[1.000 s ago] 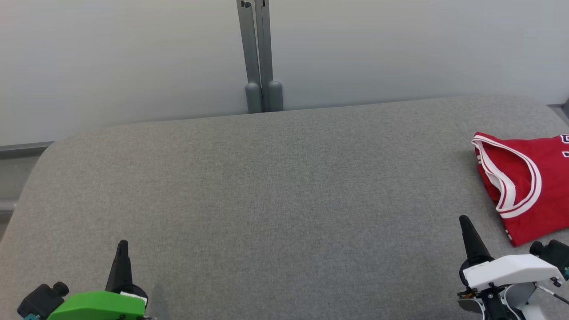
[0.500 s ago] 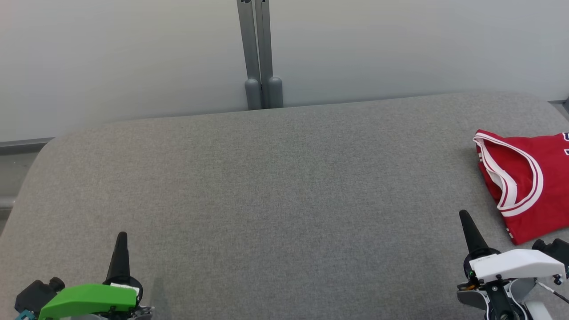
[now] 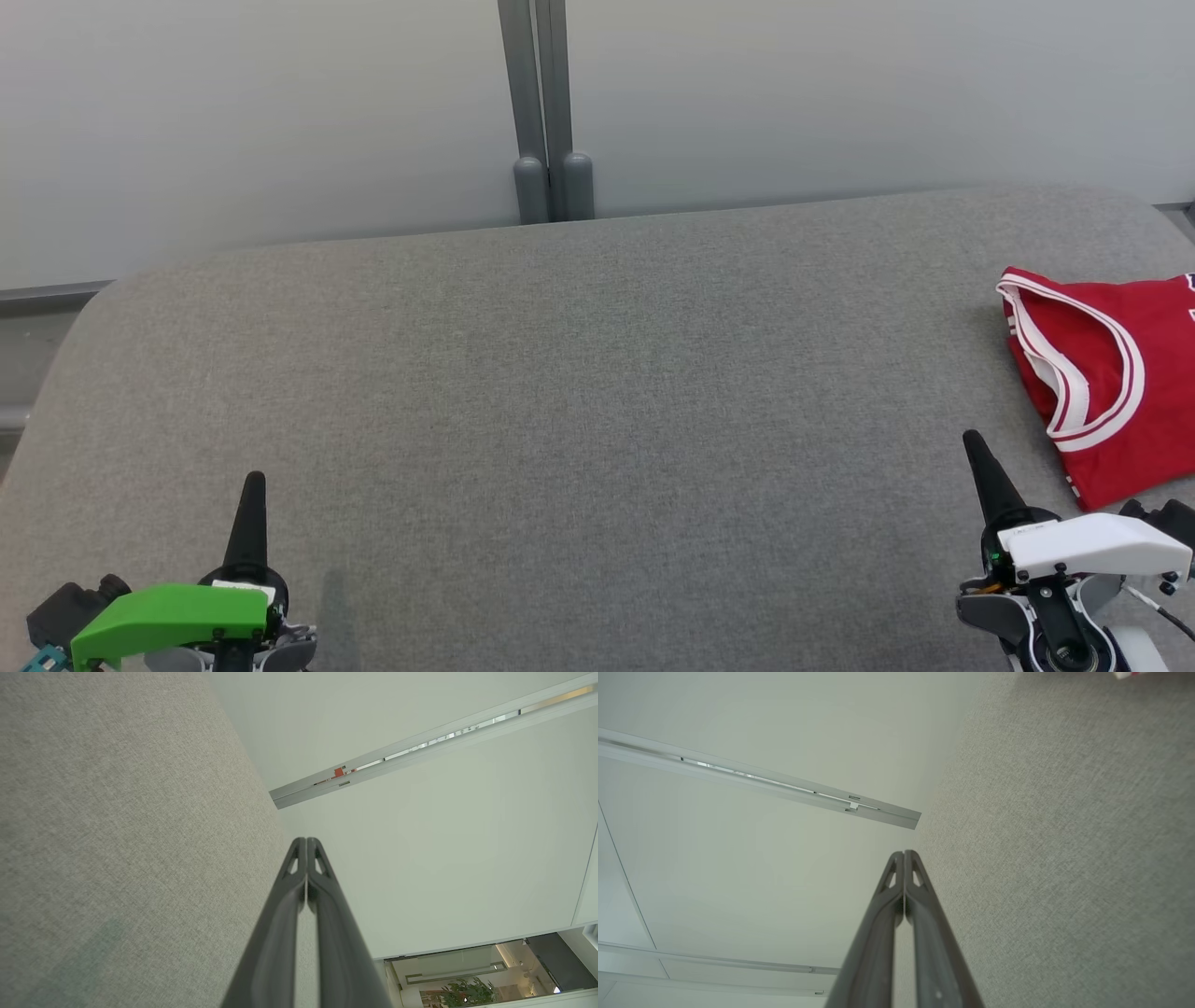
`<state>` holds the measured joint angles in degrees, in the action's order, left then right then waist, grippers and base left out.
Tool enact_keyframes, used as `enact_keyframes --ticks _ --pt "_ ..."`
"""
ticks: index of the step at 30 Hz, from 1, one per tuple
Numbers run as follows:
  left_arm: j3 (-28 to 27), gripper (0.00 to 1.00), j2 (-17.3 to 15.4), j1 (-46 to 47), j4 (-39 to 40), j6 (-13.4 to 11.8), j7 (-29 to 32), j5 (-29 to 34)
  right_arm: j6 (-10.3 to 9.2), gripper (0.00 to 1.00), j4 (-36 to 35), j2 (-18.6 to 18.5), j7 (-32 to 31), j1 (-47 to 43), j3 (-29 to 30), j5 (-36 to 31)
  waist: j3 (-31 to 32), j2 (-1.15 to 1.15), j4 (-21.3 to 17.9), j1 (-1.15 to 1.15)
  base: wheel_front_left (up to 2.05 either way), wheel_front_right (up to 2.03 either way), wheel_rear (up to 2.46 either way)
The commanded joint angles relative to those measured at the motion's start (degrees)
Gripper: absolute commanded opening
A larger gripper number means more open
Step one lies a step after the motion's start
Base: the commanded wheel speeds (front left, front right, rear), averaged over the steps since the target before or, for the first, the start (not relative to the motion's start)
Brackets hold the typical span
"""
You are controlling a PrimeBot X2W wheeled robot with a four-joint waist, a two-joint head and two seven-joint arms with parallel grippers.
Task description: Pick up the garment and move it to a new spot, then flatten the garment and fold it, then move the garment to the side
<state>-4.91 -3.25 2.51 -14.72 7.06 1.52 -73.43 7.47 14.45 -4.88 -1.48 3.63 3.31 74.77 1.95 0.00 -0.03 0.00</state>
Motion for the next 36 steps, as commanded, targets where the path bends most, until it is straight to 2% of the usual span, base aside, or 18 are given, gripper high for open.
enact_keyframes --ticks 1,36 --pt "-0.3 0.00 -0.1 1.4 0.6 0.3 0.4 -1.4 0.04 0.00 -0.6 0.0 -0.4 1.1 0.4 1.5 -0.1 0.00 0.0 0.00 0.00 0.00 0.00" --pt "-1.6 0.00 0.3 3.7 0.7 0.5 4.5 -16.1 0.04 0.00 -0.6 1.7 -4.6 2.6 2.9 15.1 -1.7 0.00 0.0 0.00 0.00 0.00 0.00"
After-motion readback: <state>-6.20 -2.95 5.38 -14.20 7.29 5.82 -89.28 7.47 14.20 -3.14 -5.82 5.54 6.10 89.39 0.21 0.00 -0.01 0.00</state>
